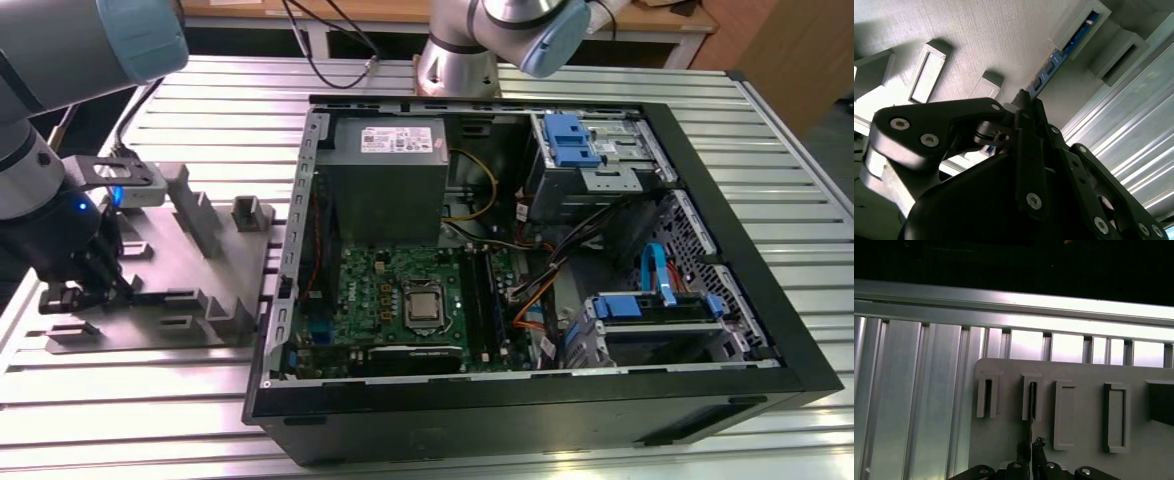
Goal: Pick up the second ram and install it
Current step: 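Pick up the second ram and move it above second insertion slot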
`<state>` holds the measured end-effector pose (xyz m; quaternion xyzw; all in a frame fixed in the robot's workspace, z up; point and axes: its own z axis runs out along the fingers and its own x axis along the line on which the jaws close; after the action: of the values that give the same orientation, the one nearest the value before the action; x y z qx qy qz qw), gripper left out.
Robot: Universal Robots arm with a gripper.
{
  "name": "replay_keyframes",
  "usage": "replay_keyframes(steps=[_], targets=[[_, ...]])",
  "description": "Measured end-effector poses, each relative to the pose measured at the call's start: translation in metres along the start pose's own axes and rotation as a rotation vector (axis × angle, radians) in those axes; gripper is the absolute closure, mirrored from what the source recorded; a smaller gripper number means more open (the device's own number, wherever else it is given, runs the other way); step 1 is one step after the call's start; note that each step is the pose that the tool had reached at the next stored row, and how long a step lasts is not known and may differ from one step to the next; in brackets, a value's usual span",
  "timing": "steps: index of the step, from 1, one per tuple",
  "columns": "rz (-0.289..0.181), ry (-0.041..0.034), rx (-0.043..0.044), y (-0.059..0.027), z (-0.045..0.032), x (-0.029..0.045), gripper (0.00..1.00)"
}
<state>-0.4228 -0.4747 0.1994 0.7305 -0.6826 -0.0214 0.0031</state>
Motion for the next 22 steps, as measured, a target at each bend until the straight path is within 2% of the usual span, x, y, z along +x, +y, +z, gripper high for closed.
replay_keyframes(steps=[1,2,9,14,18,22], targets=[[0.000,0.0000,0.0000,0.0000,0.0000,0.0000,0.78],[0.000,0.0000,0.0000,0.0000,0.0000,0.0000,0.85],[0.001,0.0000,0.0001,0.0000,0.0000,0.0000,0.85],[0.001,-0.0001,0.0001,0.0000,0.0000,0.0000,0.89],[0.047,-0.0015,0.0011,0.0000,0.0006,0.0000,0.89],[0.050,-0.0018,0.0014,0.0000,0.0007,0.0000,0.89]])
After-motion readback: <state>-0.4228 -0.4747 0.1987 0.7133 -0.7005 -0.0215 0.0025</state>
